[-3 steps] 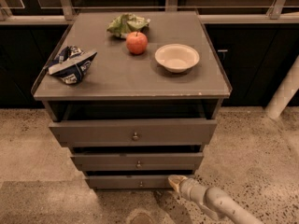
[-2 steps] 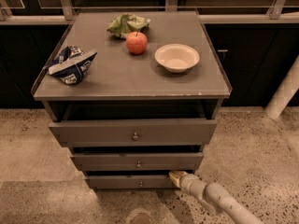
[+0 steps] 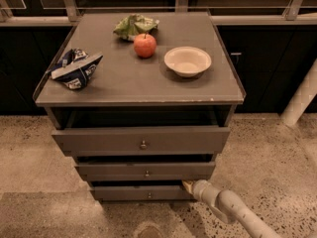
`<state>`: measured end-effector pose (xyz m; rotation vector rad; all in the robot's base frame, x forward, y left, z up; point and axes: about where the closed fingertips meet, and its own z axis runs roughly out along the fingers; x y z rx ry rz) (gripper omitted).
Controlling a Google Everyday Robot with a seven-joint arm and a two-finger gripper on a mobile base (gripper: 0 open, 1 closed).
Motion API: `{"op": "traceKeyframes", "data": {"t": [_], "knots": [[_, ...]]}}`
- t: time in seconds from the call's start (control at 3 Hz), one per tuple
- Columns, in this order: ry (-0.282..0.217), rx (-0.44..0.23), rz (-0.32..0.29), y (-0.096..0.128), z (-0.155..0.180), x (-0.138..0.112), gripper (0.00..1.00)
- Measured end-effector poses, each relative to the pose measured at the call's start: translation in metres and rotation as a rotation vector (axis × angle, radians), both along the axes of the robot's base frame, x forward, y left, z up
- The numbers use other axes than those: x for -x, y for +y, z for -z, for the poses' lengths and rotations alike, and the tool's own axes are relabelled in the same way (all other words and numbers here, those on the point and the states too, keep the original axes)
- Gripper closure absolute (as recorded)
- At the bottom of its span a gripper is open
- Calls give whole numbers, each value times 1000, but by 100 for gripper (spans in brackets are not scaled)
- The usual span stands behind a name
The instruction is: Open bottom drawer
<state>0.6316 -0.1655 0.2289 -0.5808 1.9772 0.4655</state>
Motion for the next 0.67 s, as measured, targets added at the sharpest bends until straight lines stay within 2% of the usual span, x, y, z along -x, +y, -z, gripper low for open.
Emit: {"op": "traceKeyframes", "data": {"t": [0.67], "knots": [[2, 29, 7, 4, 4, -2, 100]]}}
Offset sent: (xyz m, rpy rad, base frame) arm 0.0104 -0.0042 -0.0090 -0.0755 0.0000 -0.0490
